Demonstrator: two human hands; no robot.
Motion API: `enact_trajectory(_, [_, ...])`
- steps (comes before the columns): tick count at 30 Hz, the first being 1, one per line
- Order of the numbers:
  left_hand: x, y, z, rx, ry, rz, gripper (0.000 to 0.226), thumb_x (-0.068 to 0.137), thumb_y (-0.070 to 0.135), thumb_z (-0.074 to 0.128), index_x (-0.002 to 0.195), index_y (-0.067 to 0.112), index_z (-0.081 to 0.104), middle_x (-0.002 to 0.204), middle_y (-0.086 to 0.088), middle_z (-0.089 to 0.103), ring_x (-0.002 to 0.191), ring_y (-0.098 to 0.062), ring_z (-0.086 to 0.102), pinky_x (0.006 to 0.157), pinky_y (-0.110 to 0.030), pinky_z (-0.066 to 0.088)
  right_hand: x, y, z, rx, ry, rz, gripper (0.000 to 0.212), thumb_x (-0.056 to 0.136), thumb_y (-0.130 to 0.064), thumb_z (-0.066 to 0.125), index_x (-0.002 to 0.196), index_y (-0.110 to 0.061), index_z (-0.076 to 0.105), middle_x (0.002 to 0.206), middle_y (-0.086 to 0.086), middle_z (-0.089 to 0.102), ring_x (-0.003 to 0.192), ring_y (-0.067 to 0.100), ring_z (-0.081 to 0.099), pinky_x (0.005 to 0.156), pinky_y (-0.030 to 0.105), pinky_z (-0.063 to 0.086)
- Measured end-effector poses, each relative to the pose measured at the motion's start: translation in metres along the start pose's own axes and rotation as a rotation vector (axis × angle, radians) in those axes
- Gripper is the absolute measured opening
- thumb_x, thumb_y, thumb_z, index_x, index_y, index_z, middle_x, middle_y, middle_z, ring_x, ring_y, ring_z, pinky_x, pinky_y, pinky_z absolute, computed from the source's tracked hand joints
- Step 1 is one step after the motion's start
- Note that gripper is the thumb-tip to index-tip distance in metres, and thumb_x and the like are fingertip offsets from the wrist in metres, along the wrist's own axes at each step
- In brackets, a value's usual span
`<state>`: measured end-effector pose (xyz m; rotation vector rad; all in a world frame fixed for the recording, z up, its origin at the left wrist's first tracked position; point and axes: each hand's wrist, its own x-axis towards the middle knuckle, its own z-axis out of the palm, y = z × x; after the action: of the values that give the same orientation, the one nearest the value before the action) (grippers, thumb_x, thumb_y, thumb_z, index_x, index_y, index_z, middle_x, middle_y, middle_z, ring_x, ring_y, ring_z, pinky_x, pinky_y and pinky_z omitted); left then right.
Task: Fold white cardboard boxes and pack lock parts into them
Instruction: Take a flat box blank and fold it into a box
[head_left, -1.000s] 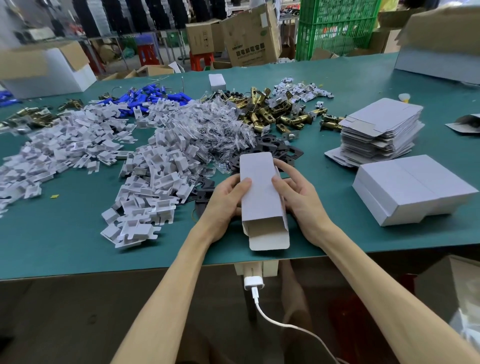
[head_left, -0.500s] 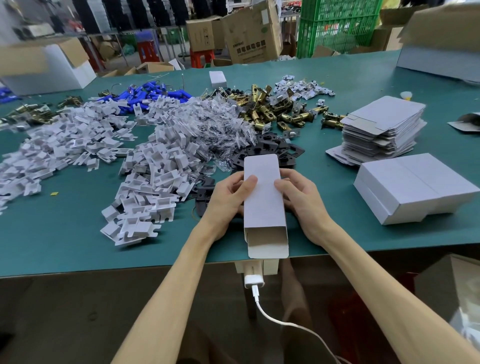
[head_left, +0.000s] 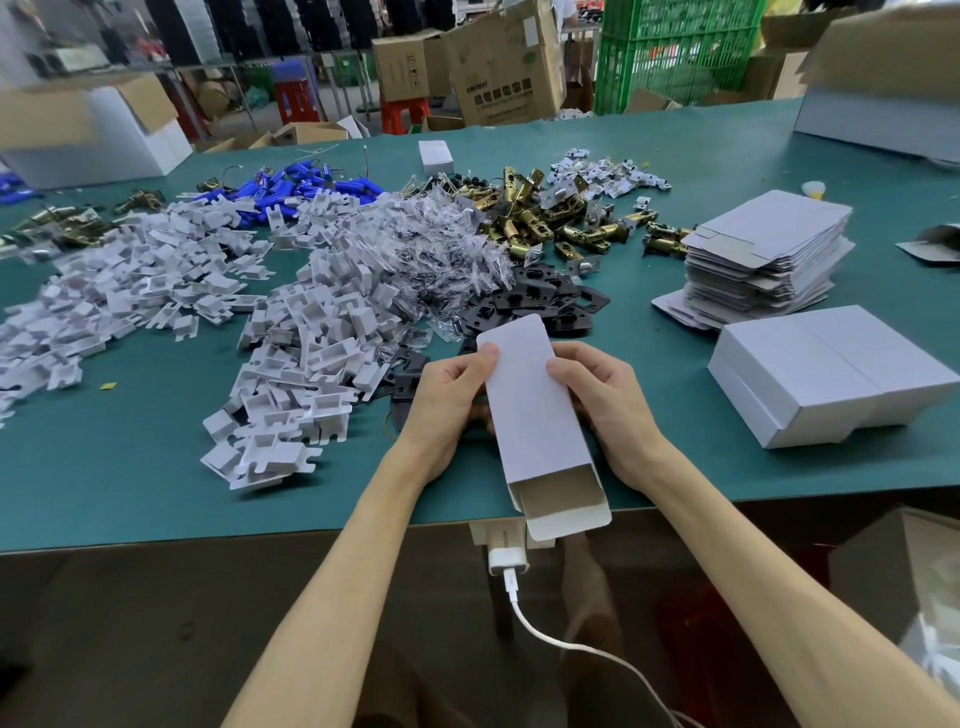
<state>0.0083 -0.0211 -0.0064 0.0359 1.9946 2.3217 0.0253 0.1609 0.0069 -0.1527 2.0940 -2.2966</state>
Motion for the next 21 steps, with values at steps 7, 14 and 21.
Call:
enact_trajectory(7, [0.0025,-0.0015,-0.0023,-0.021,-0.042,0.072,0.022,0.106,0.028,0.061,0.119,0.011,0.065,0.100,-0.012,0.072,0.082,-0.027,0.068,0.068,-0.042,0.054,0.0002,0.0004,-0.0002,0.009,0.011,0.000,0.019,0.101,-0.017,0.060,0.116,-0.010,0.070,0.112,0.014,0.074,0.107,0.044,0.067,0.096,0.061,0.052])
enact_trajectory(14, [0.0037,-0.0005,-0.0048,-0.030,-0.076,0.096,0.032,0.104,0.023,0.062,0.135,0.023,0.069,0.104,-0.013,0.072,0.086,-0.026,0.064,0.077,-0.044,0.056,-0.0002,0.0004,0.0004,0.054,-0.001,0.014,0.034,0.089,-0.033,0.067,0.114,-0.011,0.071,0.111,0.019,0.073,0.096,0.040,0.068,0.093,0.066,0.051])
enact_trajectory(21, [0.0013,-0.0014,-0.0030,0.088,-0.134,0.095,0.032,0.096,0.038,0.070,0.125,0.024,0.075,0.111,-0.009,0.075,0.091,-0.022,0.067,0.084,-0.049,0.054,-0.0001,0.0017,-0.0024,0.049,-0.011,-0.010,0.018,0.100,-0.022,0.063,0.111,-0.012,0.072,0.103,0.015,0.073,0.086,0.026,0.066,0.079,0.043,0.053])
